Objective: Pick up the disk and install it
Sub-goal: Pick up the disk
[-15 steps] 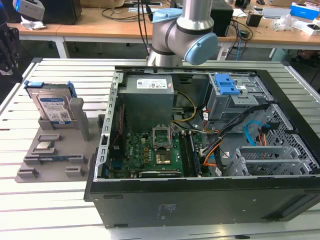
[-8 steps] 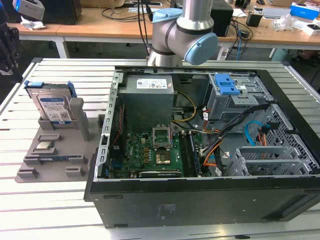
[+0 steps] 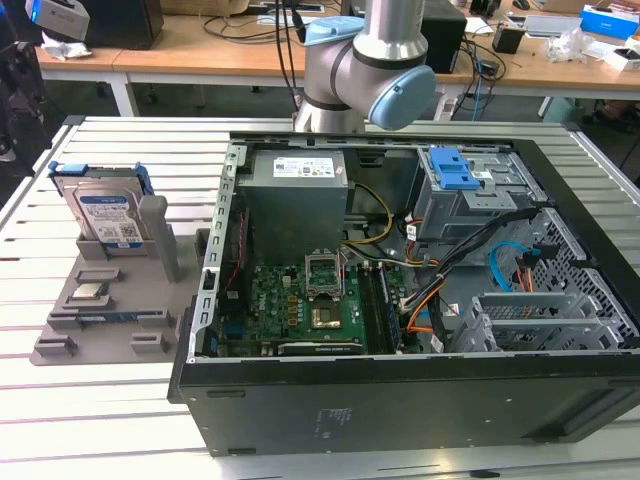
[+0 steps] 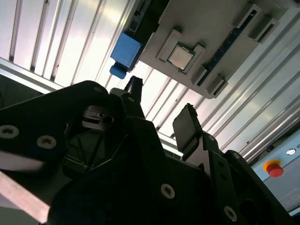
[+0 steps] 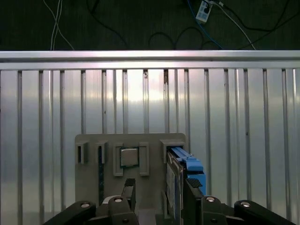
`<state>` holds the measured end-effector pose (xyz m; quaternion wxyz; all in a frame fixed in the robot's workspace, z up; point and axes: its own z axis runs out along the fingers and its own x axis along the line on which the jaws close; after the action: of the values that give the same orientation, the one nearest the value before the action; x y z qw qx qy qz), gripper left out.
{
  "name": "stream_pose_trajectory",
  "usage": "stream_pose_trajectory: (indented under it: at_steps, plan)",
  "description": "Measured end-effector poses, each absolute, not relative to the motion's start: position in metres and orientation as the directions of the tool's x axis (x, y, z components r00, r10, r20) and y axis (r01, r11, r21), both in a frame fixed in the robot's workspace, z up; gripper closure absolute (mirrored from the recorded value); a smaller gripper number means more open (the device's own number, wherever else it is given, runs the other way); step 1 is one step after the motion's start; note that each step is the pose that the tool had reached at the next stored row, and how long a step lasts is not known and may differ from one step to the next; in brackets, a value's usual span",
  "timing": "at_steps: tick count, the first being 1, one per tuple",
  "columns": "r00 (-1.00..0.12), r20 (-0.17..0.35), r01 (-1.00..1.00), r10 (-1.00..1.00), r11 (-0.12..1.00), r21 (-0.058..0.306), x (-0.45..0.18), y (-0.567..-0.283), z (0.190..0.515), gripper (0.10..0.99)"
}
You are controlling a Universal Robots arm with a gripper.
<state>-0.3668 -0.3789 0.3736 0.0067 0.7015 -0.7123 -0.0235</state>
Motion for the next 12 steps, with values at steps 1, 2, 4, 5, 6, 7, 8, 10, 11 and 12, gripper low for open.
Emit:
stream_pose_trajectory:
  at_steps: [1,2,4,5,6,7,8,10,11,12]
  plan:
    - [-0.016,-0.023,-0.999,-1.000,0.015,0.043,-0.3668,-0.3789,0.3736,0.545]
    - [-0.016,-0.023,-0.999,-1.000,0.015,0.043,-0.3668,-0.3789,0.3736,0.545]
    - [-0.016,-0.023,-0.999,-1.000,0.015,0.043,-0.3668,-0.3789,0.3736,0.545]
    - [-0.016,-0.023,-0.999,-1.000,0.015,0.043,-0.3664,-0.3785,0.3735,0.545]
    - [-0.016,-0.023,-0.999,-1.000,0.015,0.043,-0.3662,-0.3776,0.3736,0.545]
    - [-0.017,-0.023,-0.999,-1.000,0.016,0.043,-0.3652,-0.3752,0.3736,0.545]
    - [-0.018,-0.022,-0.999,-1.000,0.017,0.043,-0.3647,-0.3735,0.3737,0.545]
    - [-0.032,-0.021,-0.999,-0.999,0.031,0.043,-0.3630,-0.3716,0.3735,0.545]
    - [-0.056,-0.020,-0.998,-0.998,0.055,0.043,-0.3629,-0.3716,0.3734,0.545]
    - [-0.097,-0.020,-0.994,-0.995,0.096,0.043,-0.3627,-0.3716,0.3729,0.545]
